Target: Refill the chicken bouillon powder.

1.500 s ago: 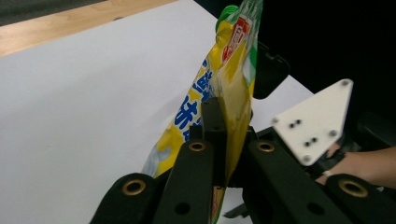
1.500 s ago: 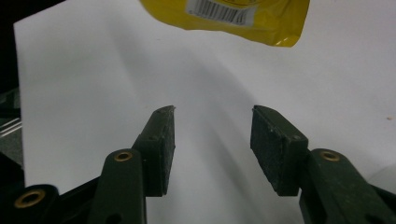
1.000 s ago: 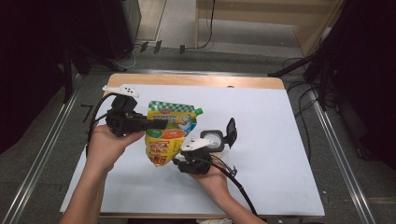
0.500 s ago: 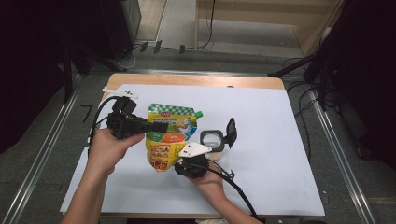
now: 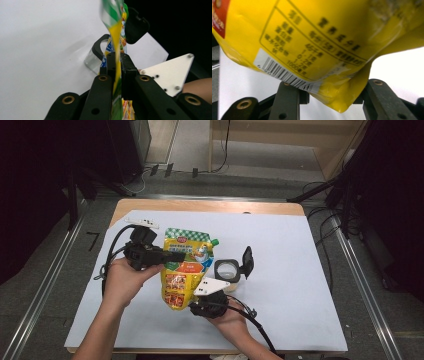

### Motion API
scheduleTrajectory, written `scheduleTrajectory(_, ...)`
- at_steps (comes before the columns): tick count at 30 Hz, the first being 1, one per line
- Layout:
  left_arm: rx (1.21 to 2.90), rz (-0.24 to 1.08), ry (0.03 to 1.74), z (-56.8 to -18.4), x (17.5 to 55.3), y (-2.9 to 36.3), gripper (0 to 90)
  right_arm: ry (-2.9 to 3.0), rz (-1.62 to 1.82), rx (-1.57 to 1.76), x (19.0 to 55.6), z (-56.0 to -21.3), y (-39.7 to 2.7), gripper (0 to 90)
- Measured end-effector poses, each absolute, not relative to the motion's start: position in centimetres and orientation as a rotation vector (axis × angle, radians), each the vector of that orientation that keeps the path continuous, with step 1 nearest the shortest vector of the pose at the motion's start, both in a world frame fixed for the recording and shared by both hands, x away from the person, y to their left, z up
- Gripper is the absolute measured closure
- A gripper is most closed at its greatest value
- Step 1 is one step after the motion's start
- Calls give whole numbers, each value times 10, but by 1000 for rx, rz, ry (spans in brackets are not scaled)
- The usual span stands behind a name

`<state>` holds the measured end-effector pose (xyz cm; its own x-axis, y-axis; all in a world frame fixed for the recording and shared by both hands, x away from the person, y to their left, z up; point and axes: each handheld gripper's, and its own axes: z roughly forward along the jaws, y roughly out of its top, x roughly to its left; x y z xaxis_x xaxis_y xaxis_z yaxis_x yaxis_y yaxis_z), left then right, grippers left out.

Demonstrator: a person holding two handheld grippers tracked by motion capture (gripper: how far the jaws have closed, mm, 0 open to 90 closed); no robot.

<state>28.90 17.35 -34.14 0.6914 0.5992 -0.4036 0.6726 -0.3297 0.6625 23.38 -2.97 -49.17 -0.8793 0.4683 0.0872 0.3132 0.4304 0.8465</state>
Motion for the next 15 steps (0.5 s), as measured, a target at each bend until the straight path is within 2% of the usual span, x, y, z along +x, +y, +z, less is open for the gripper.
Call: scheduleTrajectory(15, 2081, -100, 933, -349, 289, 158, 762, 2539, 1539, 755, 232, -479, -41, 621)
